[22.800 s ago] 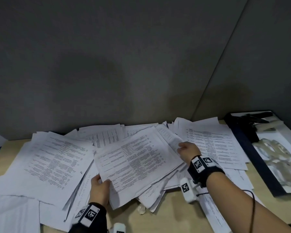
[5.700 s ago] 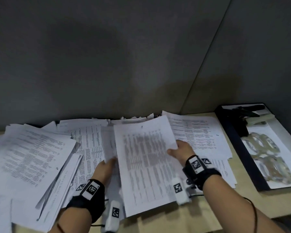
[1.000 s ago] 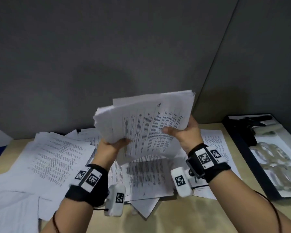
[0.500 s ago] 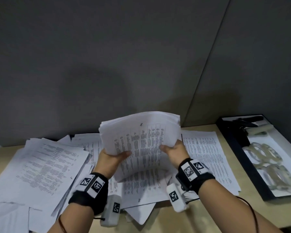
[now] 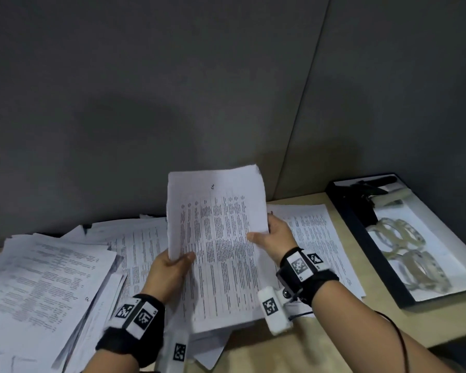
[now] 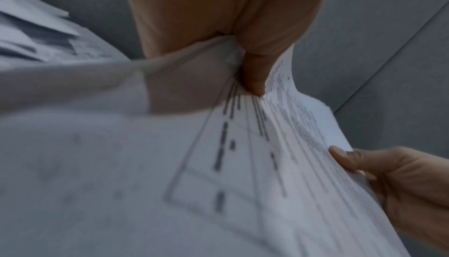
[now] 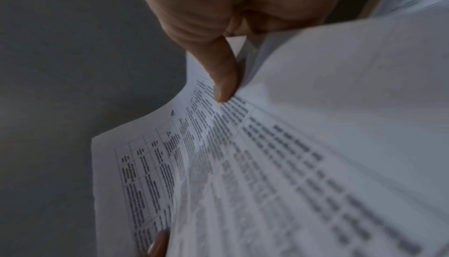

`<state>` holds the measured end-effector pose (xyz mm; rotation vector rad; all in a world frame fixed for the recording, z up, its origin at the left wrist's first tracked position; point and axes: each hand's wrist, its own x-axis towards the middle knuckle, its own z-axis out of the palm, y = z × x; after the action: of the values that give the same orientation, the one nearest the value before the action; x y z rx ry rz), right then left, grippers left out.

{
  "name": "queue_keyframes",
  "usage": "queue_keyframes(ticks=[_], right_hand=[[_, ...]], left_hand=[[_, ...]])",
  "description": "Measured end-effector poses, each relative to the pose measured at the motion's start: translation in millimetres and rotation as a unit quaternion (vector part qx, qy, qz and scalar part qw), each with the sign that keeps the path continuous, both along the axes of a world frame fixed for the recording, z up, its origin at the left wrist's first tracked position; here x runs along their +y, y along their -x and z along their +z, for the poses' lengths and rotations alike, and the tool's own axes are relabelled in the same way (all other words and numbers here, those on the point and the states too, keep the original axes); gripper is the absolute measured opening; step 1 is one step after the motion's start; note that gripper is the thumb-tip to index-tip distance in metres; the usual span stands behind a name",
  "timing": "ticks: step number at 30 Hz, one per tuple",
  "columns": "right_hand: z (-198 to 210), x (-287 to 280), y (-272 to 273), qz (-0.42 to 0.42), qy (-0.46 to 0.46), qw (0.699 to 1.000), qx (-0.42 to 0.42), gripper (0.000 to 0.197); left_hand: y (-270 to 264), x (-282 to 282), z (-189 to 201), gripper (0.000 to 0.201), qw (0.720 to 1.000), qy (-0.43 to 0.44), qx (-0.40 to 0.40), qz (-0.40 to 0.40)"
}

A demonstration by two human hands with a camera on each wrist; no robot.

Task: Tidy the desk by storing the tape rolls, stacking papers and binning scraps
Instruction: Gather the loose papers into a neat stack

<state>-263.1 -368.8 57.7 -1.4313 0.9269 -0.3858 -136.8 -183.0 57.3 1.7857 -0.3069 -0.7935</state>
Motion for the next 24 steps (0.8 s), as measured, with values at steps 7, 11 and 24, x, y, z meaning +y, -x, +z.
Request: queue_keyframes(ticks=[7, 11, 24], right_hand=[[-34.7, -40.5, 46.0, -0.072, -0.034, 0.988, 0.131, 0.023], [-55.0, -79.4, 85.3, -0.138, 0.026, 0.946, 0.291, 0.039], [-100.8, -113.7, 107.9, -0.063, 0.081, 0.825, 0.556, 0.118]], left_hand=[[17.6, -10.5, -32.2, 0.008, 0.998, -0.06, 0.027, 0.009], [13.0, -7.4, -54.9, 0.012, 0.992, -0.118, 0.052, 0.019], [5.2, -14.1, -79.3, 0.019, 0.98, -0.182, 0.076, 0.028]])
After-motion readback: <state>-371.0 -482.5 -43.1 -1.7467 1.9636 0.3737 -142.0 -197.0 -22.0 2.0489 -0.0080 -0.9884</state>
